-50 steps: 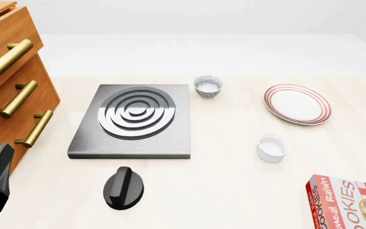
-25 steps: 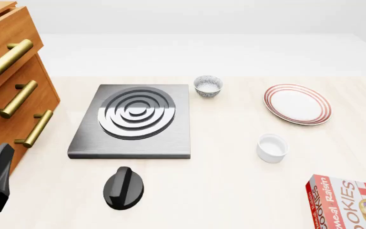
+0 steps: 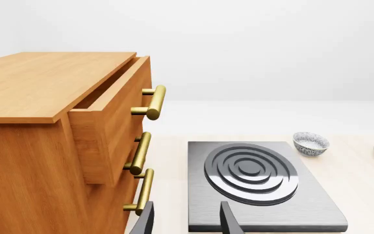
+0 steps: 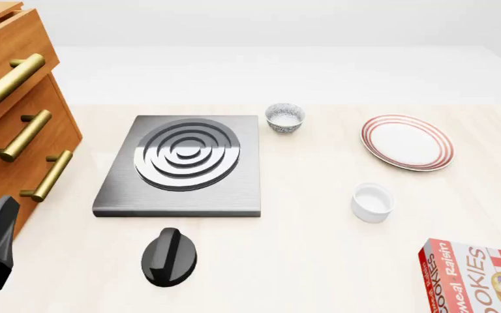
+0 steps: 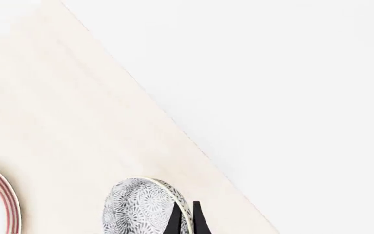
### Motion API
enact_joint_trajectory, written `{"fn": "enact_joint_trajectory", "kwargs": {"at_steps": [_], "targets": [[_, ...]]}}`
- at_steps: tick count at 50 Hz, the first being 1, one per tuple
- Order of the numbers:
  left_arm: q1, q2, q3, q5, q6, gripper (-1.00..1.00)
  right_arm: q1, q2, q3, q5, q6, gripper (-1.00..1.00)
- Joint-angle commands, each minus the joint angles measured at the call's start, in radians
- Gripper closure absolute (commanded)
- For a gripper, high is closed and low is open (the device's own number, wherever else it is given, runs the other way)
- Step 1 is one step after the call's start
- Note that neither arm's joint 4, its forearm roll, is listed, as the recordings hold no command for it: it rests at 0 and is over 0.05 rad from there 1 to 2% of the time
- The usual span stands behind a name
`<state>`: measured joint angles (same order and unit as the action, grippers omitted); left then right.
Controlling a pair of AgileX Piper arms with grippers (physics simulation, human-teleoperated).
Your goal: Pick the akita bowl next to the cookies box and place it on the plate.
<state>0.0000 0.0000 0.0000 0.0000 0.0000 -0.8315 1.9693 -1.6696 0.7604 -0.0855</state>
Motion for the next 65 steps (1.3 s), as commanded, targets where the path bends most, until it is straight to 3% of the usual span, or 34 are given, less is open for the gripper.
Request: {"fn": "enact_joint_trajectory", "kwargs": {"at_steps": [1,32,65], "targets": [[0.000,0.000,0.000,0.000,0.000,-1.00,0.053,0.019,-0.096,0.061,0.010,1.00],[0.000,0.000,0.000,0.000,0.000,-1.00,0.291,0.160,-0.340,0.153,0.050,1.00],[0.000,0.000,0.000,0.000,0.000,-1.00,0.425,0.265,-0.541,0.247,0.082,1.00]]}}
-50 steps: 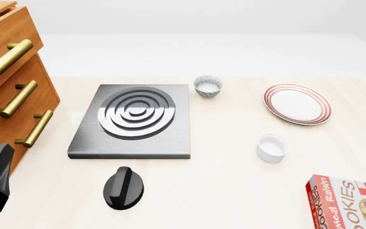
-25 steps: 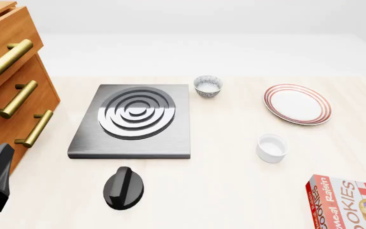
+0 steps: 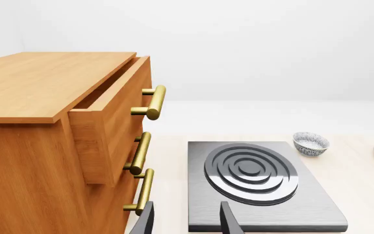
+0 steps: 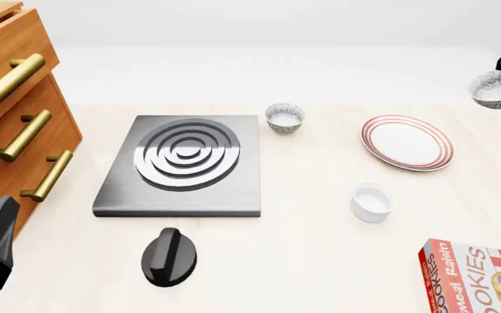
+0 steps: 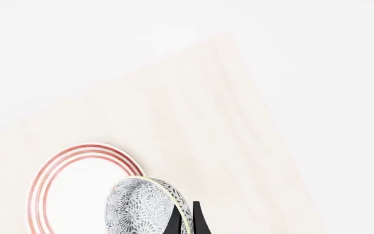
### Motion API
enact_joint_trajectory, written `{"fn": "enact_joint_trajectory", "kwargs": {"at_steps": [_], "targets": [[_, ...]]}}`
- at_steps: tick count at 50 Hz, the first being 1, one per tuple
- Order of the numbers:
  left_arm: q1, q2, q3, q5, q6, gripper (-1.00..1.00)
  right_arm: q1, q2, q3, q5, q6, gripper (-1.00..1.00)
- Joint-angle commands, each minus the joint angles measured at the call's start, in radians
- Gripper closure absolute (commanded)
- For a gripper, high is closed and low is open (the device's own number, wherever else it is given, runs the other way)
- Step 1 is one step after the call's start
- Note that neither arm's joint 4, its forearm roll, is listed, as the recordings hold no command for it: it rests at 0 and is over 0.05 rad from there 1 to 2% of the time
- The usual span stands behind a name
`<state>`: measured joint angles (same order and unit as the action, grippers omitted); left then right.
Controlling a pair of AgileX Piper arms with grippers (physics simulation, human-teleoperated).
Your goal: Pick the akita bowl next to the cookies box and place it on the plate.
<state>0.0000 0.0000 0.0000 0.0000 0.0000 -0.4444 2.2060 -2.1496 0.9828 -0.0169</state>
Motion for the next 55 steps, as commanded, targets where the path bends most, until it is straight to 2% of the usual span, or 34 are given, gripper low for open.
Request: {"fn": "enact_joint_trajectory", "kwargs": {"at_steps": [1,37,49,55], "targets": [[0.000,0.000,0.000,0.000,0.000,-1.00,0.037,0.029,-0.061,0.024,0.007,1.00],[0.000,0.000,0.000,0.000,0.000,-1.00,0.140,0.102,-0.177,0.075,0.022,1.00],[0.000,0.000,0.000,0.000,0.000,-1.00,0.162,0.064,-0.102,0.041,0.033,1.00],[0.000,0.000,0.000,0.000,0.000,-1.00,0.177,0.025,-0.028,0.002,0.086,1.00]]}}
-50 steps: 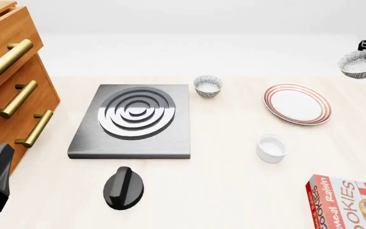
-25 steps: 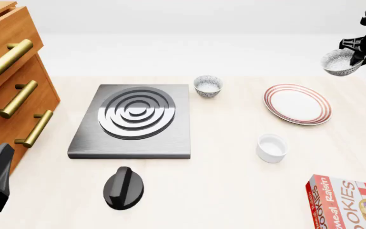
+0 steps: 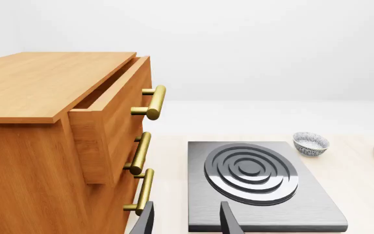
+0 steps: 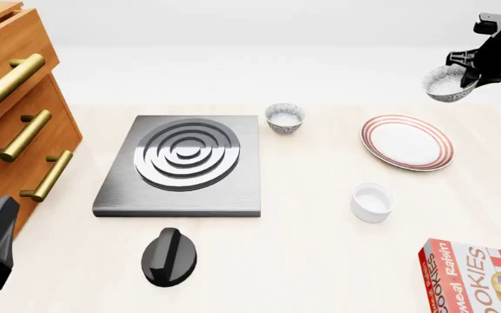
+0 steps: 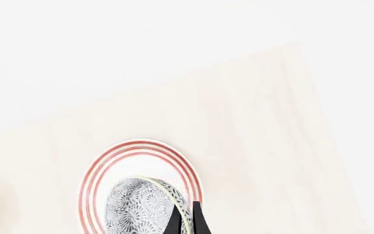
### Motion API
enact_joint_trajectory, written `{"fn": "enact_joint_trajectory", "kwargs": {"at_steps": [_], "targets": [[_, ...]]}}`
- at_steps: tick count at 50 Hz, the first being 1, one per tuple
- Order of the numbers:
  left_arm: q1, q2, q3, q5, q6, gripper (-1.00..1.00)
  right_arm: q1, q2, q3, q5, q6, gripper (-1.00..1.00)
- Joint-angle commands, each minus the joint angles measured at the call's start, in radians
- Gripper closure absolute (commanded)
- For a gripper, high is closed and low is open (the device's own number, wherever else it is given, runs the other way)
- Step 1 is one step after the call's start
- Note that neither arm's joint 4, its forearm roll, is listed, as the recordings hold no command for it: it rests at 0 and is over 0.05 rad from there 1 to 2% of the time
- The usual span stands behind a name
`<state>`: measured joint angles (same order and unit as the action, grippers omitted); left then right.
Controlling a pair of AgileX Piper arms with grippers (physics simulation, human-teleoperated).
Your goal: Pick the akita bowl next to the cookies box and place it on the plate.
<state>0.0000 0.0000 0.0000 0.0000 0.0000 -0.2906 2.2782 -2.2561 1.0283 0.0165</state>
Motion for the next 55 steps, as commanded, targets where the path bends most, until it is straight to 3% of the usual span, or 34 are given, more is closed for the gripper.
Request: {"fn": "enact_joint_trajectory", "kwargs": {"at_steps": [1,5,9,15,18,20,23,29,36,38,40,55], "targets": [[0.000,0.000,0.000,0.000,0.000,-1.00,0.019,-0.064,0.111,-0.066,0.054,1.00],[0.000,0.000,0.000,0.000,0.000,-1.00,0.057,-0.102,0.219,-0.144,0.157,1.00],[0.000,0.000,0.000,0.000,0.000,-1.00,0.053,-0.140,0.323,-0.226,0.202,1.00],[0.000,0.000,0.000,0.000,0.000,-1.00,0.042,-0.164,0.374,-0.269,0.208,1.00],[0.000,0.000,0.000,0.000,0.000,-1.00,0.057,-0.180,0.405,-0.295,0.258,1.00],[0.000,0.000,0.000,0.000,0.000,-1.00,0.057,-0.186,0.425,-0.312,0.260,1.00],[0.000,0.000,0.000,0.000,0.000,-1.00,0.083,-0.204,0.483,-0.367,0.330,1.00],[0.000,0.000,0.000,0.000,0.000,-1.00,0.078,-0.204,0.515,-0.396,0.329,1.00],[0.000,0.000,0.000,0.000,0.000,-1.00,0.074,-0.224,0.571,-0.461,0.365,1.00],[0.000,0.000,0.000,0.000,0.000,-1.00,0.085,-0.226,0.597,-0.483,0.404,1.00],[0.000,0.000,0.000,0.000,0.000,-1.00,0.076,-0.230,0.603,-0.493,0.389,1.00],[0.000,0.000,0.000,0.000,0.000,-1.00,0.084,-0.248,0.679,-0.567,0.446,1.00]]}}
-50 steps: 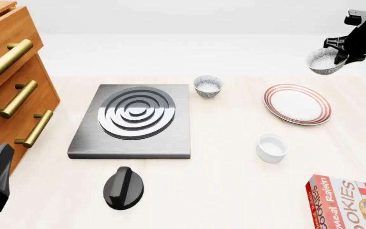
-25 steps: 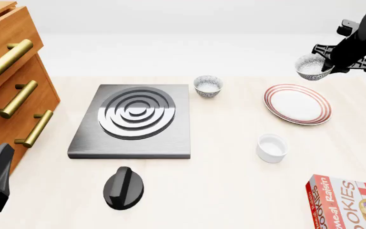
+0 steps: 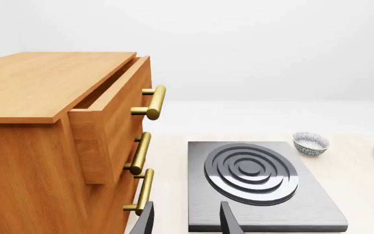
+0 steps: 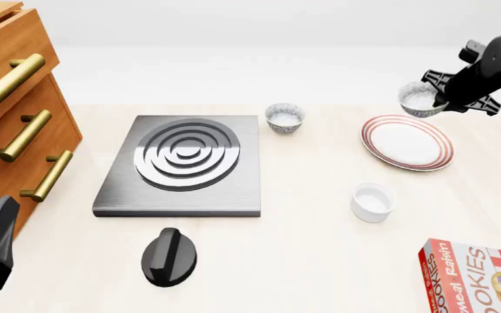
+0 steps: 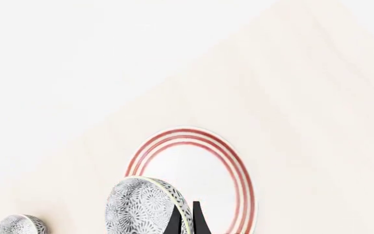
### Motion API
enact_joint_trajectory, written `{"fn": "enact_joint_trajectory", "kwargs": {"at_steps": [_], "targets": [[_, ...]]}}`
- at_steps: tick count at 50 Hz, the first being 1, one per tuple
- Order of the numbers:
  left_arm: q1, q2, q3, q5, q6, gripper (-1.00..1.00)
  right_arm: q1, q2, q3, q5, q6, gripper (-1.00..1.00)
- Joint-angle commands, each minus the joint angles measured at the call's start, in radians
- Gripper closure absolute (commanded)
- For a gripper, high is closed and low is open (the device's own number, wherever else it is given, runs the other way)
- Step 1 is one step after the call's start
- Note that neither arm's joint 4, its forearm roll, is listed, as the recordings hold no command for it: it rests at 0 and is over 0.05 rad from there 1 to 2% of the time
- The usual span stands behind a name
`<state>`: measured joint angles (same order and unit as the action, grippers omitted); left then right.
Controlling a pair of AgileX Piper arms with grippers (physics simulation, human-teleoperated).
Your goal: Pick the akita bowl next to the cookies box and place it on the plate.
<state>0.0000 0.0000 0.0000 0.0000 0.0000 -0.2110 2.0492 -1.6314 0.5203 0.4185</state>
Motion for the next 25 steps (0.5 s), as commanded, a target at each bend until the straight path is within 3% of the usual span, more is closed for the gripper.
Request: {"fn": "enact_joint_trajectory", "kwargs": {"at_steps": [1,2,6,8,16,19,22,23,25], "targets": [[0.000,0.000,0.000,0.000,0.000,-1.00,0.018,-0.018,0.068,-0.072,0.068,1.00],[0.000,0.000,0.000,0.000,0.000,-1.00,0.023,-0.025,0.084,-0.090,0.093,1.00],[0.000,0.000,0.000,0.000,0.000,-1.00,0.012,-0.016,0.085,-0.091,0.078,1.00],[0.000,0.000,0.000,0.000,0.000,-1.00,0.035,-0.018,0.117,-0.130,0.133,1.00],[0.000,0.000,0.000,0.000,0.000,-1.00,0.024,-0.008,0.138,-0.153,0.139,1.00],[0.000,0.000,0.000,0.000,0.000,-1.00,0.036,-0.010,0.164,-0.183,0.178,1.00],[0.000,0.000,0.000,0.000,0.000,-1.00,0.022,-0.005,0.161,-0.177,0.165,1.00],[0.000,0.000,0.000,0.000,0.000,-1.00,0.068,-0.001,0.203,-0.223,0.253,1.00],[0.000,0.000,0.000,0.000,0.000,-1.00,0.006,0.004,0.144,-0.164,0.132,1.00]]}}
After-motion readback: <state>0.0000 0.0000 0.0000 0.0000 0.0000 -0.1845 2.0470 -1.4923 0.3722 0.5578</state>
